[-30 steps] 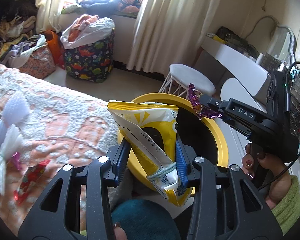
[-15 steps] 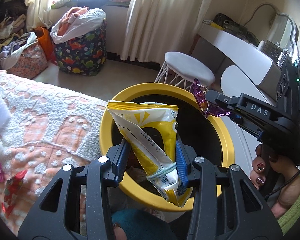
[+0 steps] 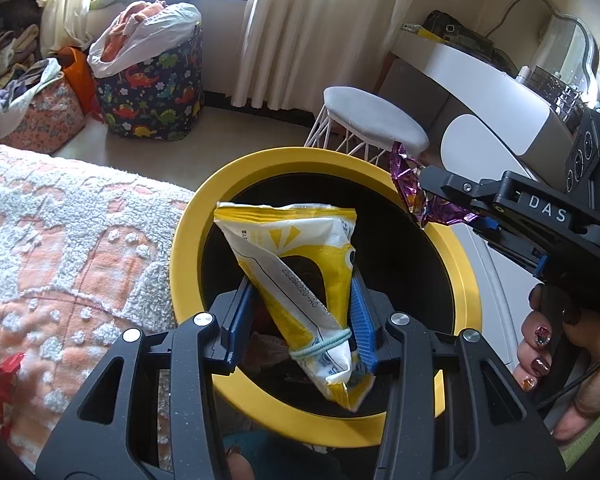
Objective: Collect trash
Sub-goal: 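Open both tools to drop the yellow bag and purple wrapper into the bin, then move both open tools back over the foam nets and wrappers on the bed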
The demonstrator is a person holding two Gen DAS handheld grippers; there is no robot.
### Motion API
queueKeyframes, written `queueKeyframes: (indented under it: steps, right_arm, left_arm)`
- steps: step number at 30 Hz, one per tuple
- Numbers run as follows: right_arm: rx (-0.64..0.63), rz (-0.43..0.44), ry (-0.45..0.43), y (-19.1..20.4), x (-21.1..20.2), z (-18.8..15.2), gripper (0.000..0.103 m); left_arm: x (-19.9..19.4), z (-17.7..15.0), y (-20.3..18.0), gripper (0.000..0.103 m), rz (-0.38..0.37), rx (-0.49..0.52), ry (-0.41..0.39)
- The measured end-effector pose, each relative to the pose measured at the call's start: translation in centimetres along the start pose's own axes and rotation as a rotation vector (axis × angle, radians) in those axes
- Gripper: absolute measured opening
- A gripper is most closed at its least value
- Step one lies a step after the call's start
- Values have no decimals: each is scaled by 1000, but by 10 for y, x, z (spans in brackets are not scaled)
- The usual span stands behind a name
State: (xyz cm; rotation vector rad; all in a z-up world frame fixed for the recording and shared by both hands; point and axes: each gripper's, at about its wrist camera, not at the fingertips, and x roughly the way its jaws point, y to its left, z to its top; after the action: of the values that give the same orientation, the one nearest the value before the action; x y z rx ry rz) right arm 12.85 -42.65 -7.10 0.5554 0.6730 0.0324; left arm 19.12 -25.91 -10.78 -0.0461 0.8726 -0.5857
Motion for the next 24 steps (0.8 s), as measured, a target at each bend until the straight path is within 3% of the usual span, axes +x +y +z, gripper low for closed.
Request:
queueKeyframes:
  steps: [3,5,8,14,24]
  right_arm:
    - [-15,0,-13,3,-3,0,48]
    - [-26,-12,-18,5,-3,0,50]
    - [-32,-18,-13,7,-2,-1,53]
    - [-42,-20,-14,13,-2,-1,66]
    - [-112,-5,-13,40,-4,-5,76]
  left_arm:
    - [-7,0,2,60,-2,-11,-25]
    - [-11,-1,3,76,-11,-22,-40]
    - [-21,-1,8,89,-2,-41,-65]
    - [-43,-4,16,92,53,-57,-112]
    - [-82,-6,26,92,138,-47,-183]
